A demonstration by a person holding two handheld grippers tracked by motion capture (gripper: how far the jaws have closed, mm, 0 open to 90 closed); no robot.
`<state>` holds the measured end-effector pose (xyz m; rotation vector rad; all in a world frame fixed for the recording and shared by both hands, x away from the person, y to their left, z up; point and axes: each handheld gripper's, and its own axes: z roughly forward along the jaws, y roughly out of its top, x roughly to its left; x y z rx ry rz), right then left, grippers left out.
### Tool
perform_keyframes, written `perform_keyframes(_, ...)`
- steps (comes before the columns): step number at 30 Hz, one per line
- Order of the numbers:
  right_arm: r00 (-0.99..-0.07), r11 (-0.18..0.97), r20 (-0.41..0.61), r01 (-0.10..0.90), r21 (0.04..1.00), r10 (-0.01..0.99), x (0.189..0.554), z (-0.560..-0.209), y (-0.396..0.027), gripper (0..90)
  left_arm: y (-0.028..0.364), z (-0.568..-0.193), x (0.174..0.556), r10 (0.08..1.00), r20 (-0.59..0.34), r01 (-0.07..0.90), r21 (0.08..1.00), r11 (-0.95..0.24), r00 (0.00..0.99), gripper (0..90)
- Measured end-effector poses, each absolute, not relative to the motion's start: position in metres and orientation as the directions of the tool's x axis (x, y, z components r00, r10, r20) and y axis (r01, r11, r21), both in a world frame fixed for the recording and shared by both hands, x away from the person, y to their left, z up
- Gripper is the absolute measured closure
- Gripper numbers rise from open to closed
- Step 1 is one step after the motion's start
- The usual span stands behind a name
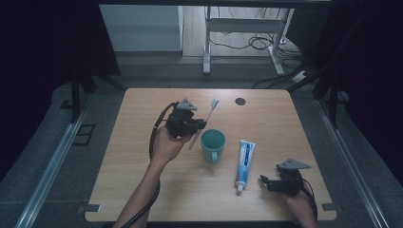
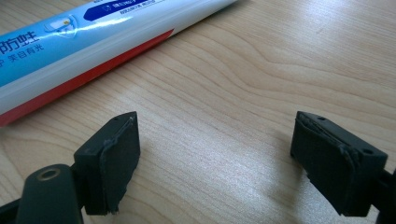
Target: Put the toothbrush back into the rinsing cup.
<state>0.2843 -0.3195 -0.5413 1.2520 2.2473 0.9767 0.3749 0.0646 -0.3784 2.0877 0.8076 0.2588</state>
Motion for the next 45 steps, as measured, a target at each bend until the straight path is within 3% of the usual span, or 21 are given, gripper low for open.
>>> perform_keyframes(30,-0.527,0.359,0.001,0.581,0.731,0.85,0.284,-0.541,-0.319,15.4,0.023,-0.387,0.392,0.623,-0.089,0.396,0.839,-0.374,0.777,84.2)
perform_keyframes(45,-0.527,0.361,0.0,0.581,0.73,0.85,0.284,-0.541,-0.319,15.1,0.018,-0.414,0.393,0.622,-0.097,0.396,0.844,-0.361,0.777,84.1)
